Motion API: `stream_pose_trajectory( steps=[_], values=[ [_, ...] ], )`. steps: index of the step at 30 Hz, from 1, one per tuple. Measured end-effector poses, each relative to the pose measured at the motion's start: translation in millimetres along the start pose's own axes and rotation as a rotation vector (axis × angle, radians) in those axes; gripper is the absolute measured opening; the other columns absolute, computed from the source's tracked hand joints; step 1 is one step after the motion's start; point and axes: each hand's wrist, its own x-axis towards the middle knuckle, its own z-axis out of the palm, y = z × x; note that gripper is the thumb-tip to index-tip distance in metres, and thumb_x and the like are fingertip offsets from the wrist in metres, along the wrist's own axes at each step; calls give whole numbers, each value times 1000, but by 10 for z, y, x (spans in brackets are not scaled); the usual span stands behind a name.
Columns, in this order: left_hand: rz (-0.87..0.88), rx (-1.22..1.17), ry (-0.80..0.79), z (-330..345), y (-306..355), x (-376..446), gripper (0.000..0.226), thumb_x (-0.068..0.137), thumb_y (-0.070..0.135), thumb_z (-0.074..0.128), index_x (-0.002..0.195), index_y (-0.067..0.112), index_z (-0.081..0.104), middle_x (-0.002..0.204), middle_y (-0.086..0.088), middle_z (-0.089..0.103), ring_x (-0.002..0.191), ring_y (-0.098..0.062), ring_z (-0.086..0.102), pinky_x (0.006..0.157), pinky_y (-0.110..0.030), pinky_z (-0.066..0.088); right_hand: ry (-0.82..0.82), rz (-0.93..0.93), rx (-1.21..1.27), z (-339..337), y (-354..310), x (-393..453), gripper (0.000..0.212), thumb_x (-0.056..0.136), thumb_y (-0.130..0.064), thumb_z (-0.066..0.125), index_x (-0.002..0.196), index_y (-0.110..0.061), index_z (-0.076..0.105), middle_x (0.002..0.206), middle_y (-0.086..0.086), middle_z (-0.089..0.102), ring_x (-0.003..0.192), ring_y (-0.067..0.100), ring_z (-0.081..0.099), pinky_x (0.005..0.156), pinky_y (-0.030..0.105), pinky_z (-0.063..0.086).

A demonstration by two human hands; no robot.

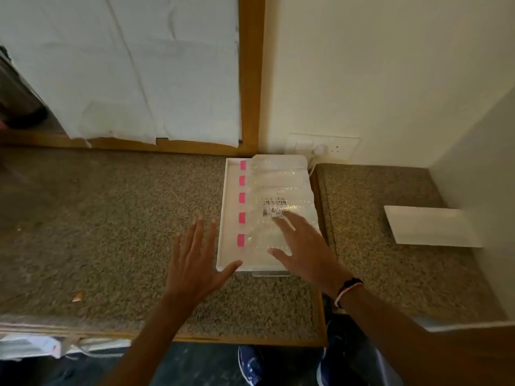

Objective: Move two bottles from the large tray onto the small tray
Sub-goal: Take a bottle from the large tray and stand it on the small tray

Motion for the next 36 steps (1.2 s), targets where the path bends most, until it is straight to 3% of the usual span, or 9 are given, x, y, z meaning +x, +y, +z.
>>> stream_pose_trajectory(
  steps=[2,5,8,11,14,17,23,29,36],
  values=[
    [-14,23,-53,112,-60,-22,112,77,90,29,157,11,24,164,-22,29,152,-39,29,119,-64,27,-36,-148,36,132,-134,134,55,87,-35,66,136,-14,50,139,10,54,131,27,48,105,43,48],
    [2,53,-85,331,-153,-44,115,76,92,30,156,9,27,163,-22,31,151,-38,31,117,-66,28,-98,-269,-109,346,-323,361,42,85,-27,66,124,-13,57,121,6,64,116,25,55,99,40,47],
    [36,43,-97,447,-208,-22,114,77,90,36,154,7,33,162,-22,33,150,-38,33,117,-67,32,-95,-266,-271,444,-453,518,29,87,-20,63,115,-13,58,107,7,70,105,28,59,93,43,41],
    [47,26,-92,528,-246,-38,111,80,90,35,156,9,28,166,-19,26,154,-34,25,121,-65,26,-59,-228,-180,386,-538,522,16,87,-16,65,103,-15,63,98,5,73,98,24,62,88,39,42],
    [44,20,-75,587,-276,-14,113,78,91,37,158,12,23,168,-17,21,157,-32,18,124,-63,21,45,-131,108,58,-568,419,19,82,-23,74,99,-20,66,95,-1,74,93,17,65,87,31,47],
    [43,19,-73,613,-281,-9,114,78,91,39,158,12,22,168,-16,19,157,-31,15,124,-62,19,143,-14,309,-332,-506,305,36,81,-27,76,114,-24,63,107,-2,74,97,14,66,80,19,41],
    [39,7,-97,640,-312,-8,115,77,92,37,160,15,16,170,-14,15,159,-29,9,126,-62,15,190,81,465,-586,-293,87,38,91,-28,66,127,-19,59,115,0,73,102,15,68,86,31,55],
    [71,-1,-61,527,-203,35,121,75,94,34,160,12,10,170,-17,11,158,-32,6,124,-65,18,276,121,532,-690,24,20,35,91,-28,66,124,-17,60,108,-6,71,85,-3,62,77,4,45],
    [123,-44,3,333,562,372,123,71,97,27,160,16,-2,171,-13,-3,159,-30,-4,127,-61,8,390,139,634,-927,457,-147,36,92,-27,63,126,-17,59,113,-1,71,97,7,65,83,18,54]
  ],
)
